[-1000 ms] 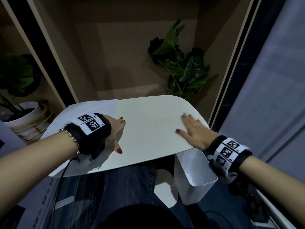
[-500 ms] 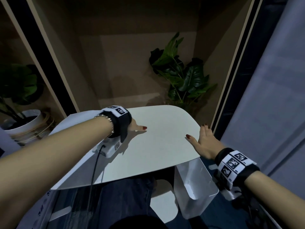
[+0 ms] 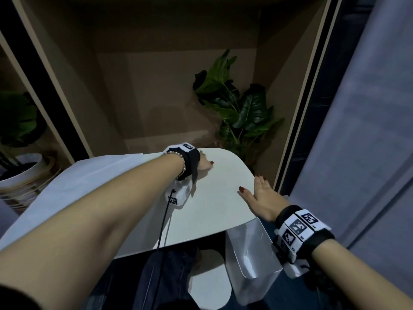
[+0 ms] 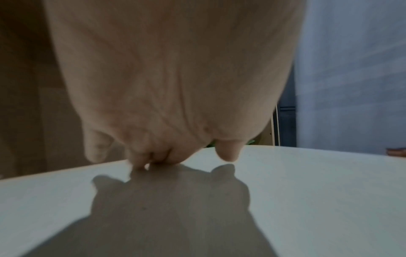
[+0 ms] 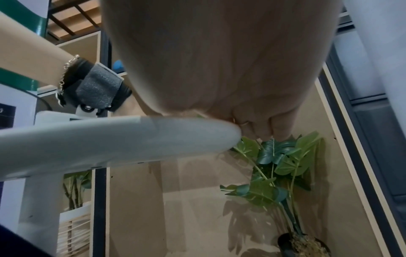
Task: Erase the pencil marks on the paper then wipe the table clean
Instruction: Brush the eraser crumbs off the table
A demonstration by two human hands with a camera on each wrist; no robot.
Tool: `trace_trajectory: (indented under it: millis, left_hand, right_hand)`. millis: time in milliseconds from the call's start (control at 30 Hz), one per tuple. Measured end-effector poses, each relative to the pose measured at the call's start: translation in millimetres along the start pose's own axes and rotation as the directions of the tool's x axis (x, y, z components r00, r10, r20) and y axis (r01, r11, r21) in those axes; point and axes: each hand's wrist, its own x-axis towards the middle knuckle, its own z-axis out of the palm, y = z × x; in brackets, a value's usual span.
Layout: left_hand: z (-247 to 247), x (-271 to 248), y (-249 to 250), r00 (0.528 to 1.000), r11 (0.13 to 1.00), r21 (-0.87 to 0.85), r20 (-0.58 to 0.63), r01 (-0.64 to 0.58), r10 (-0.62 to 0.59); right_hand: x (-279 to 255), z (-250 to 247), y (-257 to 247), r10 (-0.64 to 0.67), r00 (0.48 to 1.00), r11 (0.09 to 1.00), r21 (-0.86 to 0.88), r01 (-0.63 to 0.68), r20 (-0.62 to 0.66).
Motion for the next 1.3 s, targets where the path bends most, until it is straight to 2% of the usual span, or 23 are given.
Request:
trace_trajectory:
  millis: [67, 133, 200, 267, 367, 400, 500, 600, 667, 733, 800, 833, 867, 900, 933, 1000, 1033, 1067, 1133, 1167, 1200, 1233, 1300]
  left_hand:
    - [4, -4, 21, 0.98, 0.983, -0.129, 0.131, -0.133, 0.15]
    - [0, -9, 30, 0.956, 0.913, -0.377, 0.178, -0.153, 0.233]
    - [-10, -4, 27, 0.991, 0.938, -0.336, 0.063, -0.089, 0.117]
    - [-10, 3, 16, 0.991, 0.997, -0.072, -0.13, -0.042, 0.032]
    - [-3, -11, 23, 0.997, 0.988, 0.138, 0.031, -0.07, 0.067]
    - [0, -18, 31, 0.983, 0.987, 0.062, 0.123, -0.148, 0.139]
    - [-2, -32, 47, 0.84, 0.883, -0.34, 0.328, -0.322, 0.433]
    - [-7, -24, 47, 0.955, 0.961, -0.023, 0.111, -0.276, 0.277]
    - [0, -26, 50, 0.971, 0.91, 0.339, 0.088, -0.238, 0.221]
    - [11, -37, 58, 0.909, 0.937, 0.051, 0.265, -0.346, 0.322]
    - [18, -47, 62, 0.814, 0.844, -0.457, 0.352, -0.282, 0.463]
    - [18, -46, 62, 0.848, 0.803, -0.551, 0.293, -0.228, 0.442]
    - [12, -43, 62, 0.903, 0.83, -0.513, 0.218, -0.217, 0.371]
    - [7, -39, 60, 0.958, 0.926, -0.307, 0.112, -0.219, 0.264]
    - [7, -34, 55, 0.982, 0.98, -0.083, 0.036, -0.181, 0.185]
    - [11, -44, 53, 0.978, 0.952, 0.234, 0.109, -0.198, 0.177]
    - [15, -49, 54, 0.944, 0.951, 0.124, 0.211, -0.282, 0.252]
    - [18, -58, 56, 0.882, 0.933, -0.142, 0.307, -0.33, 0.359]
    - [20, -75, 60, 0.703, 0.711, -0.646, 0.368, -0.277, 0.609]
    - [17, -76, 59, 0.68, 0.623, -0.731, 0.308, -0.279, 0.666]
    - [10, -75, 59, 0.722, 0.602, -0.724, 0.213, -0.336, 0.658]
    - [4, -73, 59, 0.797, 0.674, -0.618, 0.122, -0.405, 0.591]
    - [4, -65, 56, 0.916, 0.912, -0.091, 0.013, -0.399, 0.402]
  right_hand:
    - [2, -2, 4, -0.018, 1.0, 0.998, 0.056, 0.018, -0.002]
    - [2, -11, 9, -0.009, 1.0, 0.993, 0.121, 0.005, 0.028]
    - [0, -23, 14, 0.036, 0.995, 0.987, 0.154, -0.05, 0.09]
    - [0, -32, 17, 0.089, 0.991, 0.983, 0.154, -0.103, 0.095]
    - [0, -41, 20, 0.107, 0.992, 0.979, 0.17, -0.116, 0.063]
    - [0, -43, 22, 0.108, 0.992, 0.977, 0.18, -0.117, 0.063]
    - [-1, -48, 30, 0.116, 0.99, 0.97, 0.203, -0.131, 0.083]
    - [-4, -50, 34, 0.131, 0.988, 0.968, 0.205, -0.145, 0.08]
    - [-7, -53, 33, 0.13, 0.988, 0.967, 0.21, -0.145, 0.082]
    - [-12, -57, 29, 0.138, 0.986, 0.965, 0.213, -0.155, 0.095]
    - [-15, -59, 27, 0.146, 0.985, 0.965, 0.207, -0.163, 0.096]
    - [-17, -60, 27, 0.15, 0.985, 0.965, 0.204, -0.166, 0.09]
    - [-19, -60, 27, 0.157, 0.983, 0.964, 0.203, -0.173, 0.09]
    - [-20, -61, 28, 0.165, 0.981, 0.962, 0.202, -0.182, 0.097]
    - [-20, -61, 28, 0.173, 0.979, 0.961, 0.201, -0.191, 0.106]
    - [-21, -62, 28, 0.18, 0.976, 0.961, 0.192, -0.201, 0.121]
    - [-21, -62, 27, 0.182, 0.975, 0.962, 0.183, -0.204, 0.128]
    - [-21, -62, 26, 0.183, 0.974, 0.963, 0.176, -0.205, 0.136]
    - [-22, -61, 27, 0.183, 0.973, 0.963, 0.171, -0.207, 0.143]
    - [-22, -61, 28, 0.185, 0.973, 0.962, 0.175, -0.208, 0.138]
    - [-22, -61, 29, 0.193, 0.972, 0.959, 0.182, -0.215, 0.134]
    - [-23, -62, 29, 0.205, 0.969, 0.955, 0.191, -0.229, 0.135]
    - [-23, -61, 30, 0.213, 0.967, 0.952, 0.195, -0.237, 0.137]
